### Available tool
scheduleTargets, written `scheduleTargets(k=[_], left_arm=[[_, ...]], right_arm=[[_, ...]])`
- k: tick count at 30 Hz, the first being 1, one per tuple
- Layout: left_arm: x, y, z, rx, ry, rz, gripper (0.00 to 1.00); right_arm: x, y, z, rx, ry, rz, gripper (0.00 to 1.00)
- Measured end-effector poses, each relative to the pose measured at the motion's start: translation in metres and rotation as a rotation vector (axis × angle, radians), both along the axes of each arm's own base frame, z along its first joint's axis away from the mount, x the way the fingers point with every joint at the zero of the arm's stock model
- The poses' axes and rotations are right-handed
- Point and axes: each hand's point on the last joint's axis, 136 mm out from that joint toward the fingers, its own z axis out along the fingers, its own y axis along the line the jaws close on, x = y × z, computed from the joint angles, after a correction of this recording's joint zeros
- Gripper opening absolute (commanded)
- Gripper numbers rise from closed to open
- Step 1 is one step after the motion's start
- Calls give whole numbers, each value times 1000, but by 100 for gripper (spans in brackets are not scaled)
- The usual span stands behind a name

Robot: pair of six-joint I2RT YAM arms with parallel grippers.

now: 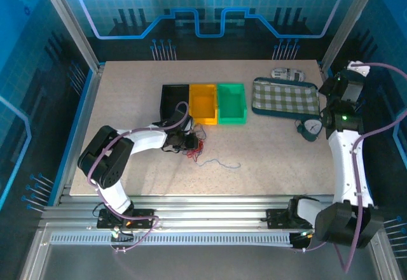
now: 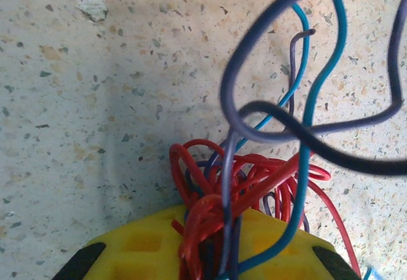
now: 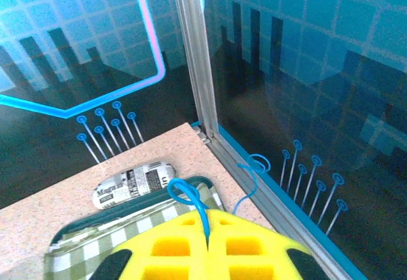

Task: Untangle the cables

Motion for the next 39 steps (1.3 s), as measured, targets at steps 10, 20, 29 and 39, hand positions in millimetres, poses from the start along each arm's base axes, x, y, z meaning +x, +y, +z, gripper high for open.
scheduleTargets(k=[10,20,29,39], left_arm=[[11,-12,6,-33,14,-115,0],[15,-14,8,-32,12,-129,0],[18,-11,8,-18,4,-117,0],[19,-7,8,-6,-8,-104,0]], right_arm=[[53,163,-33,-4,109,505,0],[111,261,-34,0,114,731,0],[149,282,-61,-3,164,766,0],[146,281,-76,-1,201,764,0]])
